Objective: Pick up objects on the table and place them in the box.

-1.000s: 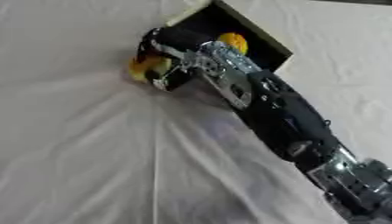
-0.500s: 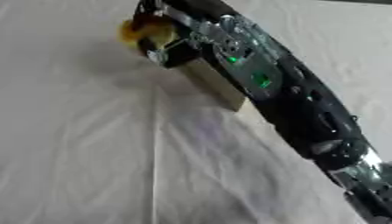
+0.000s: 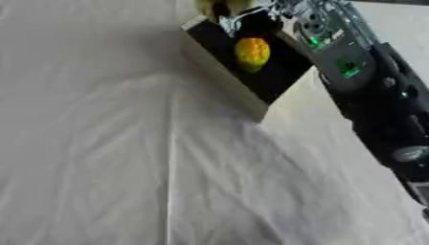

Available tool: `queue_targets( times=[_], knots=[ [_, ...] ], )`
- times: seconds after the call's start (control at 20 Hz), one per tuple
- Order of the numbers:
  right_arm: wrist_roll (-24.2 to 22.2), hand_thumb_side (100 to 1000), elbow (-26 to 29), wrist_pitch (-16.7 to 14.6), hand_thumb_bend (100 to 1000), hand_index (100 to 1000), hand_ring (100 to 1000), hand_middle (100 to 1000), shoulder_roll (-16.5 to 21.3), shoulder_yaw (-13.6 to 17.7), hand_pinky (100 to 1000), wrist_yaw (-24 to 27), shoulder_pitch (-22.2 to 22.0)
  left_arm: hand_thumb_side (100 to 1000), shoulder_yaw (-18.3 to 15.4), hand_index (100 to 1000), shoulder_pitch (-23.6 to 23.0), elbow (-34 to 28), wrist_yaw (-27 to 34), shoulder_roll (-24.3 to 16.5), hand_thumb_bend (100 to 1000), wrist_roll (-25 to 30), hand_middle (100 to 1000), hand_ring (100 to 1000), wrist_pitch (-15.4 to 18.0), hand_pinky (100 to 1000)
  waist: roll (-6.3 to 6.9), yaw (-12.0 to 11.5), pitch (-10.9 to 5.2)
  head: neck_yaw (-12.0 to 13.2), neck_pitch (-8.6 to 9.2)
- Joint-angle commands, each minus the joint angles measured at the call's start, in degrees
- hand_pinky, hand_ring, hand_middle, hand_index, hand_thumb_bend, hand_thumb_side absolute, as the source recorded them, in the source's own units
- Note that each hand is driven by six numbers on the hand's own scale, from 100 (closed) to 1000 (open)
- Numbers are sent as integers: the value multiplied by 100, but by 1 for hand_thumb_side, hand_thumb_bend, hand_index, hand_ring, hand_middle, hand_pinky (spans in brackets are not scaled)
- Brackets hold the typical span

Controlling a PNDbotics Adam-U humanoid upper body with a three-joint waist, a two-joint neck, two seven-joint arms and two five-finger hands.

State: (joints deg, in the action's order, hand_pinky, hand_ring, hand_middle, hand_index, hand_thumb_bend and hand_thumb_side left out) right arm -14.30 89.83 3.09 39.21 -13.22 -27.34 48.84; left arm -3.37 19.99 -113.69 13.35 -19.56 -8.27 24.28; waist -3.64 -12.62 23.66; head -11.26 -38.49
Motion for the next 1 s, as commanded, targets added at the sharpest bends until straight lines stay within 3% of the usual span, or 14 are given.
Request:
queue_targets(
  times=[0.05, 0.6, 0.95, 1.0],
  knots=[
    [82, 100, -44, 0, 100, 607, 745, 512, 311, 148, 833, 27, -7, 649, -17, 895, 14, -91, 5, -69, 100, 8, 819, 823, 1, 899, 43, 9, -138, 13, 40],
    [-142, 100, -299, -317, 100, 632, 755, 537, 543, 89, 833, -99, -429, 649, -17, 895, 36, -91, 10, -52, 100, -1, 819, 823, -10, 899, 49, 9, -138, 30, 54],
    [-430, 100, -712, -448, 100, 778, 837, 692, 546, 102, 855, -424, -469, 650, -6, 894, 41, -91, 29, -33, 100, 19, 819, 823, -25, 899, 57, 2, -144, 50, 43],
    [-459, 100, -748, -480, 132, 846, 867, 749, 544, 116, 867, -479, -468, 650, -5, 894, 40, -91, 32, -29, 100, 22, 819, 823, -30, 899, 57, 4, -145, 52, 43]
  ],
)
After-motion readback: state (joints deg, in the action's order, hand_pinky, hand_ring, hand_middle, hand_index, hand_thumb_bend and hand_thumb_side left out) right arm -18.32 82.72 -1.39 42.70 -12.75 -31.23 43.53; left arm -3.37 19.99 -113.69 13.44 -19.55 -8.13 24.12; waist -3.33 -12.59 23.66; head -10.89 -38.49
